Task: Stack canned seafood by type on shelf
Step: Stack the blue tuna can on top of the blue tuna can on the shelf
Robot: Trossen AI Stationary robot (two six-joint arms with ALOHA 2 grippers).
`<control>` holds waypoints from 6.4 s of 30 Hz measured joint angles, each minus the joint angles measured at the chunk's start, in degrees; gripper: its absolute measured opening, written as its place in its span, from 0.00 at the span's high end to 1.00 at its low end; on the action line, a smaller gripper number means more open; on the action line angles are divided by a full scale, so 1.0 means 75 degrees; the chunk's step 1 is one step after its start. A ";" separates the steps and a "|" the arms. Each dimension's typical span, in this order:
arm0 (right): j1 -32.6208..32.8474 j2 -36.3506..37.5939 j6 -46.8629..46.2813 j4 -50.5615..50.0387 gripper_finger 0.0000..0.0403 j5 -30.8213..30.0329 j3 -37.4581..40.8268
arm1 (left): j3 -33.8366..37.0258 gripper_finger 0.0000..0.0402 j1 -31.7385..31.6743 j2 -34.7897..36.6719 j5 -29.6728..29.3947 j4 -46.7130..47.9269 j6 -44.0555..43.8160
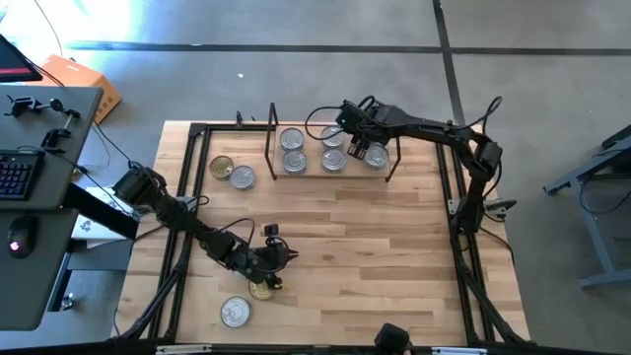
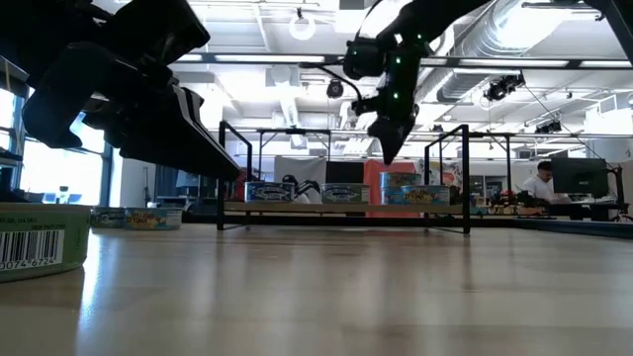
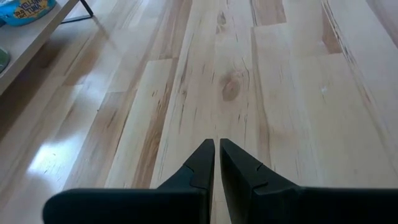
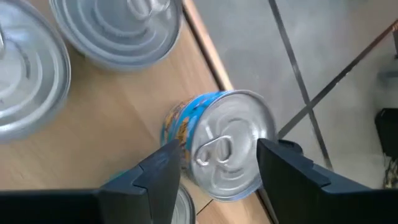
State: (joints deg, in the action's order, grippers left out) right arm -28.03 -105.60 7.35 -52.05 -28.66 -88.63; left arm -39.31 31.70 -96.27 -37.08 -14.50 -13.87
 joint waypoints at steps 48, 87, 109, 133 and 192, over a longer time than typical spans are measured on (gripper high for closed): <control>0.7727 -0.0431 -0.4604 1.2700 0.65 -0.3103 0.6188 | 0.1245 1.00 0.1275 0.1770 -0.0657 0.3222 -0.5028; 0.5361 -0.2228 -0.5321 0.7496 0.51 -0.1577 0.2912 | 0.0365 1.00 -0.0332 0.1460 -0.1289 0.3102 -0.2477; 0.6475 -0.2337 -0.3312 0.7705 0.51 -0.0474 0.2889 | 0.0434 0.89 -0.0597 0.1306 0.0673 0.1364 0.0712; 0.8562 -0.1233 -0.6239 0.2835 0.51 -0.2852 0.2959 | -0.0242 0.97 -0.1147 -0.0930 -0.0125 0.0728 0.2329; 0.9579 -0.1207 -0.9389 0.0969 0.51 -0.4510 0.2930 | -0.3669 0.89 -0.7927 -0.0011 0.2512 0.4657 0.4665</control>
State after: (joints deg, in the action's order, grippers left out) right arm 43.81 -114.65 -63.07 -44.79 -62.48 -66.65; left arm -66.83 -27.75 -96.35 -18.24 20.43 21.12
